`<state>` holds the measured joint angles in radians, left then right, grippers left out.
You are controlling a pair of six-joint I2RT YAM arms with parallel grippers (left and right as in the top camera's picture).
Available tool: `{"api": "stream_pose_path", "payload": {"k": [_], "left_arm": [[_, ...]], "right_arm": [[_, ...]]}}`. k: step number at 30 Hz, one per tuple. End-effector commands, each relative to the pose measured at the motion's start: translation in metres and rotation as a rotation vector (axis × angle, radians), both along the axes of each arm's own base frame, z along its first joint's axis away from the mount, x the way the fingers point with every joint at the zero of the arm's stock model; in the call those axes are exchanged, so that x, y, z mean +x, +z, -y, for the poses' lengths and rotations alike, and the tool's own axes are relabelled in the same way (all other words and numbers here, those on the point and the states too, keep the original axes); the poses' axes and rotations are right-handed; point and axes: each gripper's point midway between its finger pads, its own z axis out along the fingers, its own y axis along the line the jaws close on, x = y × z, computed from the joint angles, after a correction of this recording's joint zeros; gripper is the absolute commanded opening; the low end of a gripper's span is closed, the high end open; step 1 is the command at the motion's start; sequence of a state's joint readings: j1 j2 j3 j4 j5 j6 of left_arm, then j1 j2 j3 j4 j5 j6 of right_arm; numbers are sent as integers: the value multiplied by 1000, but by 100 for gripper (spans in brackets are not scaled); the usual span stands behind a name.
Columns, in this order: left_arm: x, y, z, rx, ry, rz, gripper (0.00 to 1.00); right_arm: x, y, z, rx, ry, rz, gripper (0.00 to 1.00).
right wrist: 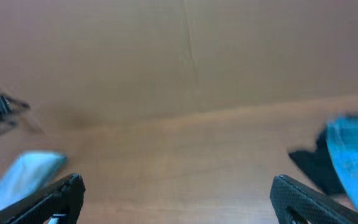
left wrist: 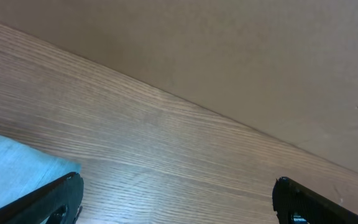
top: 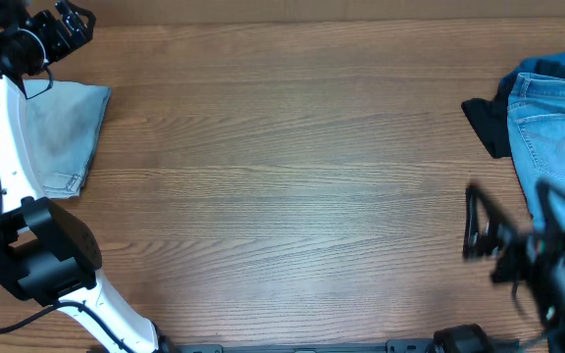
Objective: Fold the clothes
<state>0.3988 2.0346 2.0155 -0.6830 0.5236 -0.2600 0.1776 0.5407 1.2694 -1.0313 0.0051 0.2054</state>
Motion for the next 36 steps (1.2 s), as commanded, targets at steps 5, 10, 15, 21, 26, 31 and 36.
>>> {"api": "stream_pose_path", "payload": {"k": [5,10,15,21,26,31,36], "left_arm": [[1,-3,1,-16,-3,-3,100],[1,-3,1,-16,-3,-3,100],[1,-3,1,-16,-3,-3,100],[1,-3,1,-15,-3,-3,100],[1,-3,1,-16,-3,-3,100],[1,-3,1,-16,-3,-3,100],[1,-3,1,-16,-3,-3,100]], "right_arm": [[-12,-86,3,11,-8,28,100],[9,-125,-5,35,16,136,100],[32,-141,-14,55,44,234,100],[52,-146,-20,79,62,374,100],[57,-148,-21,91,63,459,100],[58,-150,-18,92,46,471,100],[59,-148,-14,91,24,482,100]]}}
